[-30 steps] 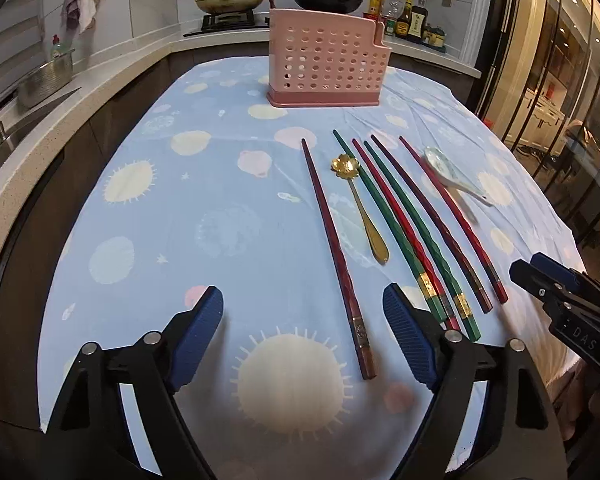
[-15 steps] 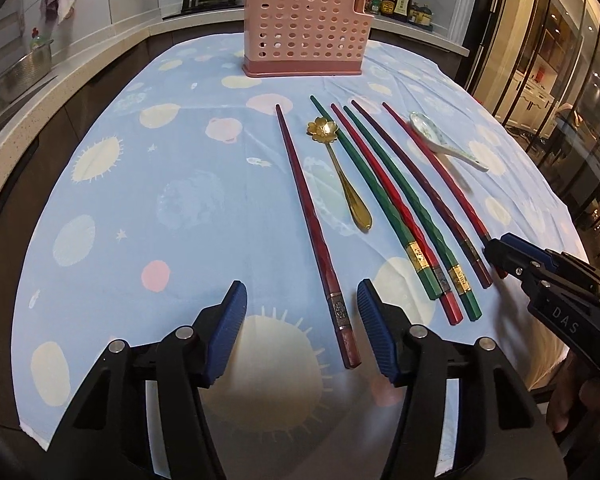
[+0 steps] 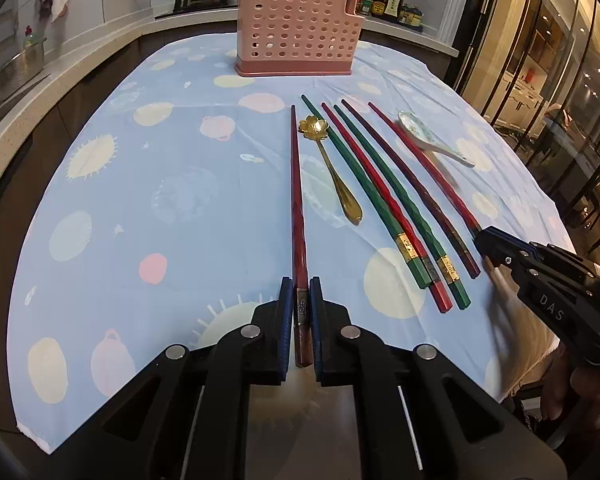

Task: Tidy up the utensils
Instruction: 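Grasp a dark red chopstick with the left tool while the right tool grasps a red chopstick, then carry both chopsticks up and release them into the pink holder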

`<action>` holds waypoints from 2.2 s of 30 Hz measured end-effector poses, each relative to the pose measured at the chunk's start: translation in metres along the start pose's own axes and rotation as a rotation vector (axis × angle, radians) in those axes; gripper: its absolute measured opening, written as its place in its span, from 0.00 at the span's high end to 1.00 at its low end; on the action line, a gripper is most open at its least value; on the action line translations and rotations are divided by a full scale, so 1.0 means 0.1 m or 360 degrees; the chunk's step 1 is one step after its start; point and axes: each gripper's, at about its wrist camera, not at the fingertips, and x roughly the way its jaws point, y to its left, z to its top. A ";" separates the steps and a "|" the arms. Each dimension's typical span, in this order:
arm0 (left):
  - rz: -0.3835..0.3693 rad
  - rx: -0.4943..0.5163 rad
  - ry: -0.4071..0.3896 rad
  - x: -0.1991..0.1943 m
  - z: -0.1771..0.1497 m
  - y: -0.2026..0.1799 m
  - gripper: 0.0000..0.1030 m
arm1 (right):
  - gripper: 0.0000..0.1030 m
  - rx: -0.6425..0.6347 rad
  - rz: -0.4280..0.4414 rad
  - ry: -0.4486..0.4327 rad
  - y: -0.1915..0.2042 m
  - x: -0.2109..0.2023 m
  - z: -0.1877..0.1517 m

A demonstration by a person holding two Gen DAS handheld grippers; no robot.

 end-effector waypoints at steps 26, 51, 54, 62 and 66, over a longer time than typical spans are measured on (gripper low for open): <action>0.0057 -0.0025 -0.0583 -0.94 1.12 0.27 0.93 | 0.93 -0.0002 0.0125 -0.0581 -0.11 -1.05 1.15; 0.0026 0.0063 -0.1002 -1.33 2.97 0.30 0.93 | 0.93 -0.0054 0.0228 -0.0934 -0.04 -1.03 3.29; 0.0020 0.0054 -0.1031 -1.31 3.26 0.31 0.93 | 0.93 -0.0050 0.0223 -0.0964 0.02 -0.96 3.61; -0.0019 0.0035 -0.0994 -0.99 3.79 0.26 0.93 | 0.93 -0.0022 0.0243 -0.0959 0.17 -0.53 4.15; -0.0042 0.0033 -0.0912 -0.68 3.90 0.22 0.93 | 0.93 0.0002 0.0268 -0.0870 0.20 -0.17 4.21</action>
